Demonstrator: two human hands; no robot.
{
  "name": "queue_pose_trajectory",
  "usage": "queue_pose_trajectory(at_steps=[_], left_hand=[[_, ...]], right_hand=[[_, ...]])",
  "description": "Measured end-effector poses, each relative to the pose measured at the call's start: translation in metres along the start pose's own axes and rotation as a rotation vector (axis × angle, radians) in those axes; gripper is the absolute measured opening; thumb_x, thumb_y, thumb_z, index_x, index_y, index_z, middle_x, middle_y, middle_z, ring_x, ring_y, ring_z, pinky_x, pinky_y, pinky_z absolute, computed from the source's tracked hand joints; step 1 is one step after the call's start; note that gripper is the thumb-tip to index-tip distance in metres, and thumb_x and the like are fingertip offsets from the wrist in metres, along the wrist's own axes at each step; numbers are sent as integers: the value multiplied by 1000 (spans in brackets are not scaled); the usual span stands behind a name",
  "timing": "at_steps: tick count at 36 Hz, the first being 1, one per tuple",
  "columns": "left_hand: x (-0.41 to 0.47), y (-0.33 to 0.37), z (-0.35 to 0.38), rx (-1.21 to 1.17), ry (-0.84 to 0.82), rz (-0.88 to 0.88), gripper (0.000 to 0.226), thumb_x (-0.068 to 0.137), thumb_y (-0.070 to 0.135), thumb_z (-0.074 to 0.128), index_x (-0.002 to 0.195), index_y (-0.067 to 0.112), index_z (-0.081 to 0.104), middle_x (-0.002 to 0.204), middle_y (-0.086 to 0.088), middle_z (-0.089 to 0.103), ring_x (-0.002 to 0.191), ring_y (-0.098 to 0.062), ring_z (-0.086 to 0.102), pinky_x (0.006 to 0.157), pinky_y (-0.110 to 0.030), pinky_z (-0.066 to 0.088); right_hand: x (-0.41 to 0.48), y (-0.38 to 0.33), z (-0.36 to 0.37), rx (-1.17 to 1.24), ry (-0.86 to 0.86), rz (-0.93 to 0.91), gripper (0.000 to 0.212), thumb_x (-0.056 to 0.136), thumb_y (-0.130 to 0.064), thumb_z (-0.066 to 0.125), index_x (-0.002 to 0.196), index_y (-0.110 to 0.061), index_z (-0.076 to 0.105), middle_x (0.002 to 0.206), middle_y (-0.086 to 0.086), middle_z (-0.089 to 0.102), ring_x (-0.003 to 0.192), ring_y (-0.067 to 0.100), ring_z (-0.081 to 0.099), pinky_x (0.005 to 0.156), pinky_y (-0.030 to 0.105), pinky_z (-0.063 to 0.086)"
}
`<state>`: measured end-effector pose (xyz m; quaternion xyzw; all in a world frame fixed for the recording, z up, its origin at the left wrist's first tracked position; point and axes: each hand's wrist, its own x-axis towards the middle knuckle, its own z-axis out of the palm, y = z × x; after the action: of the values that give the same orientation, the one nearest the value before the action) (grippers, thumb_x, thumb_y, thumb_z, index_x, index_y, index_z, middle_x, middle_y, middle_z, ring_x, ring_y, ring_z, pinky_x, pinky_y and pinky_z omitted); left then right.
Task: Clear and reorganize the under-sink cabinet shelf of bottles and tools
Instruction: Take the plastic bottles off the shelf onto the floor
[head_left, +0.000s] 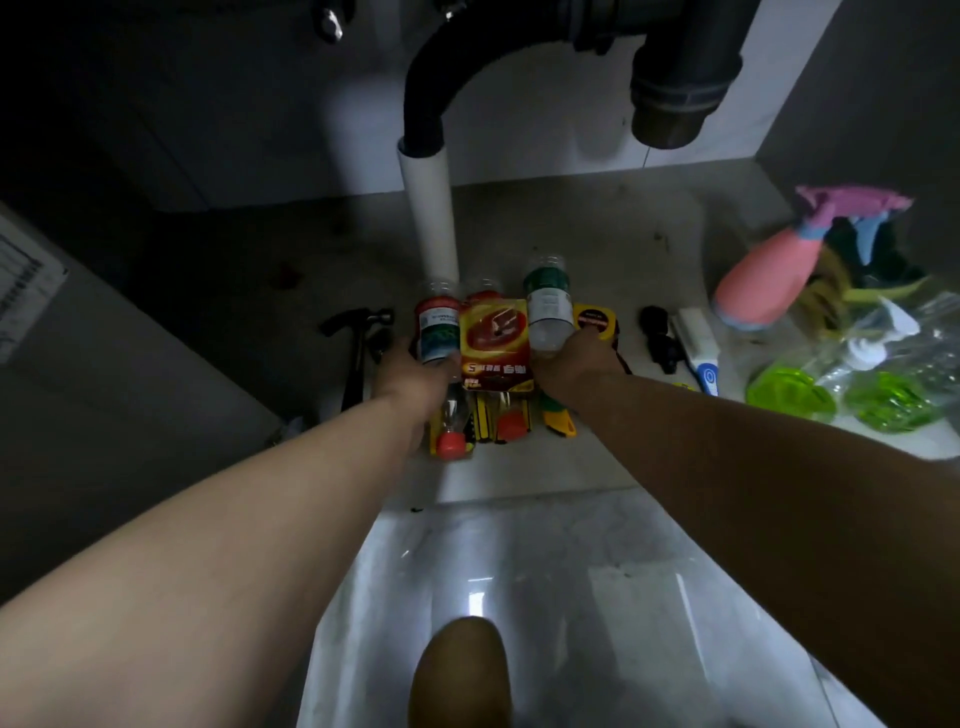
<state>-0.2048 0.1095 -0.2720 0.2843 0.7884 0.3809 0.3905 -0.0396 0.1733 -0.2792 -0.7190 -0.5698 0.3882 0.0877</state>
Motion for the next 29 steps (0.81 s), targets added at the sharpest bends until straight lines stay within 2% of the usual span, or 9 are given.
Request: queue_pose_trajectory(at_steps=[3, 8, 10, 12, 14, 18, 22, 25, 29], left_hand=[[-4, -1, -3, -56, -16, -2, 64, 91, 23, 73, 148, 19, 44, 135, -6, 62, 98, -20, 63, 78, -32, 50], [-20, -4, -12, -114, -8, -15, 58, 87, 22, 77, 140, 18, 54, 126, -7, 67, 109, -27, 66, 98, -46, 54], [-31, -4, -15, -124, 1, 0, 53, 87, 23, 77, 136, 18, 57, 124, -6, 68, 109, -27, 66, 100, -48, 53], [-42, -1, -16, -118, 36, 23, 52, 86, 25, 77, 135, 18, 58, 122, -6, 69, 106, -26, 67, 99, -44, 54], [-55, 4, -18, -109, 67, 53, 53, 84, 25, 79, 133, 18, 59, 119, -5, 70, 102, -24, 67, 96, -40, 55], [-86, 25, -11, -33, 28, 154, 56, 80, 26, 81, 130, 18, 58, 117, -3, 70, 102, -23, 68, 95, -39, 55], [-131, 44, 11, 50, -182, 274, 54, 81, 25, 81, 123, 27, 48, 107, 5, 69, 97, -15, 69, 81, -31, 57], [-179, 45, 56, 187, -494, 339, 59, 83, 18, 79, 130, 28, 46, 108, 2, 69, 99, -18, 69, 83, -40, 60], [-222, 35, 104, 272, -810, 150, 55, 84, 22, 80, 127, 34, 48, 103, 2, 69, 82, -12, 75, 60, -30, 61]], right_hand=[[-5, 6, -4, 18, 13, -65, 49, 94, -34, 61, 133, -7, 54, 131, 15, 60, 118, 33, 59, 83, 34, 46], [-30, 27, -32, 115, 48, -147, 47, 90, -39, 65, 128, -13, 54, 120, 9, 64, 109, 30, 63, 77, 28, 41], [-42, 43, -51, 66, 46, -225, 34, 88, -30, 68, 115, -14, 56, 110, 7, 65, 104, 27, 65, 77, 25, 42], [-58, 63, -73, 45, 58, -301, 22, 88, -21, 68, 102, -21, 52, 94, 2, 65, 84, 15, 65, 68, 13, 42], [-75, 86, -95, 39, 71, -319, 26, 87, -23, 71, 101, -23, 49, 84, -8, 60, 70, -1, 53, 56, 2, 37], [-114, 134, -128, 95, -13, -221, 41, 88, -21, 73, 121, -13, 51, 96, 0, 60, 74, 9, 58, 64, 18, 46], [-162, 192, -144, 231, -85, -51, 48, 85, -18, 78, 126, -20, 52, 110, 5, 60, 77, 19, 65, 71, 28, 57], [-197, 250, -151, 312, -163, 89, 52, 83, -15, 80, 127, -22, 54, 114, 10, 60, 81, 20, 67, 68, 27, 60], [-211, 306, -138, 330, -185, 204, 53, 84, -22, 80, 130, -25, 52, 110, 2, 60, 81, 12, 64, 52, 14, 51]])
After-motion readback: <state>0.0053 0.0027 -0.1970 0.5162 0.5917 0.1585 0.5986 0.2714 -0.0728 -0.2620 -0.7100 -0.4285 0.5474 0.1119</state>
